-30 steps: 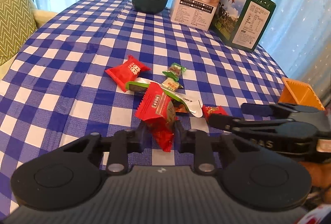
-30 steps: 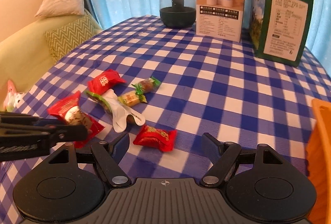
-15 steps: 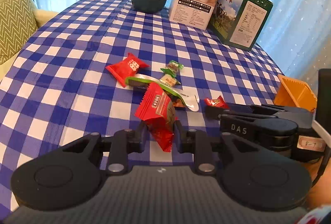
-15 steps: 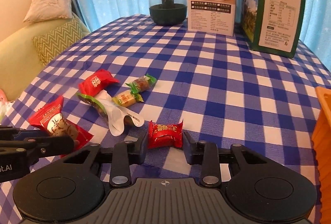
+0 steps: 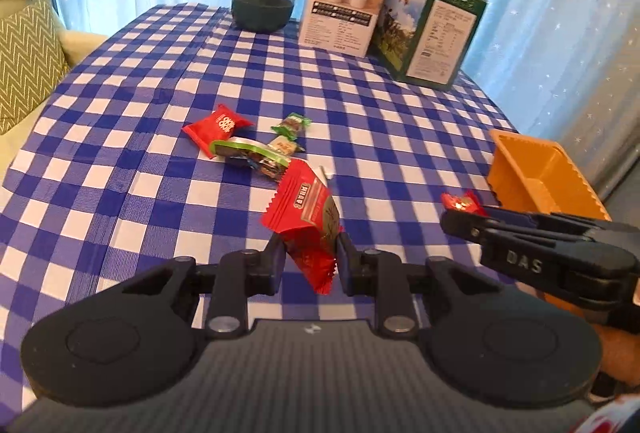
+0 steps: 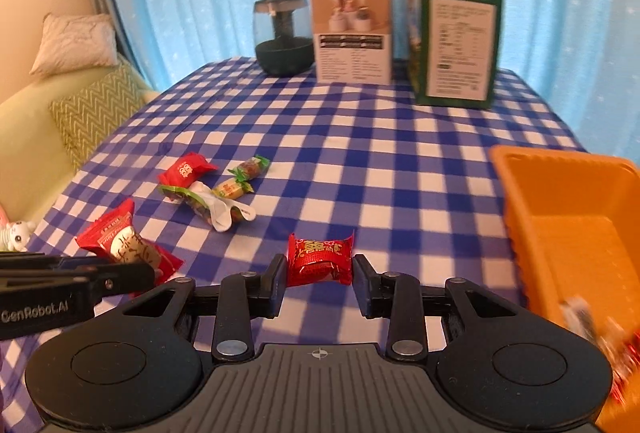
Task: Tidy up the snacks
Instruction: 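Carry the red candy packet and red candy over the orange tray with both grippers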
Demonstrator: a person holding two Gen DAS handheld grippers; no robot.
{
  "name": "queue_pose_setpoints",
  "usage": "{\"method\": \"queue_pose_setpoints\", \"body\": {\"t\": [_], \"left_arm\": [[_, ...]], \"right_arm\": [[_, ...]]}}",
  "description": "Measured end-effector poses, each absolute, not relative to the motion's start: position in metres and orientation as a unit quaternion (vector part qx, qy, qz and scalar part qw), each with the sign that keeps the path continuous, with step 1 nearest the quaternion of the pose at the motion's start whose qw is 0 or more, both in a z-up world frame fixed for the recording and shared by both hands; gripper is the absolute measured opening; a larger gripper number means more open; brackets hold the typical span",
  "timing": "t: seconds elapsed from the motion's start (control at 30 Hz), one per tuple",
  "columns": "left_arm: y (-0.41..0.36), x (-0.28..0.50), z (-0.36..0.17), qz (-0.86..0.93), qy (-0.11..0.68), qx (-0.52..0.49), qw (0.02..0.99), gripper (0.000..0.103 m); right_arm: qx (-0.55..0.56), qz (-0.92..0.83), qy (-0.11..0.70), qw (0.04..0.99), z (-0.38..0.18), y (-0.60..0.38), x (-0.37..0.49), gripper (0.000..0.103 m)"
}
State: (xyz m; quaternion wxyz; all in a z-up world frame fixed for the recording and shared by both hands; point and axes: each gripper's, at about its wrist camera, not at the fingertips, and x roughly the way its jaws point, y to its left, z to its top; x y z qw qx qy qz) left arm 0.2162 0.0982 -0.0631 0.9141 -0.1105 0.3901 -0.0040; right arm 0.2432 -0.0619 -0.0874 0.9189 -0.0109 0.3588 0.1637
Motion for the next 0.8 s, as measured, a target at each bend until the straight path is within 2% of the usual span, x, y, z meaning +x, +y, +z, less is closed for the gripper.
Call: {"method": "queue_pose_setpoints", "body": {"t": [0.8], "left_arm": [[0.004,0.154,-0.004,-0.069,0.373,-0.073,0.922,0.024]], "right_arm": [[0.030,0.070,0.337,0.939,-0.026,-0.163,0.136,0.036]]}}
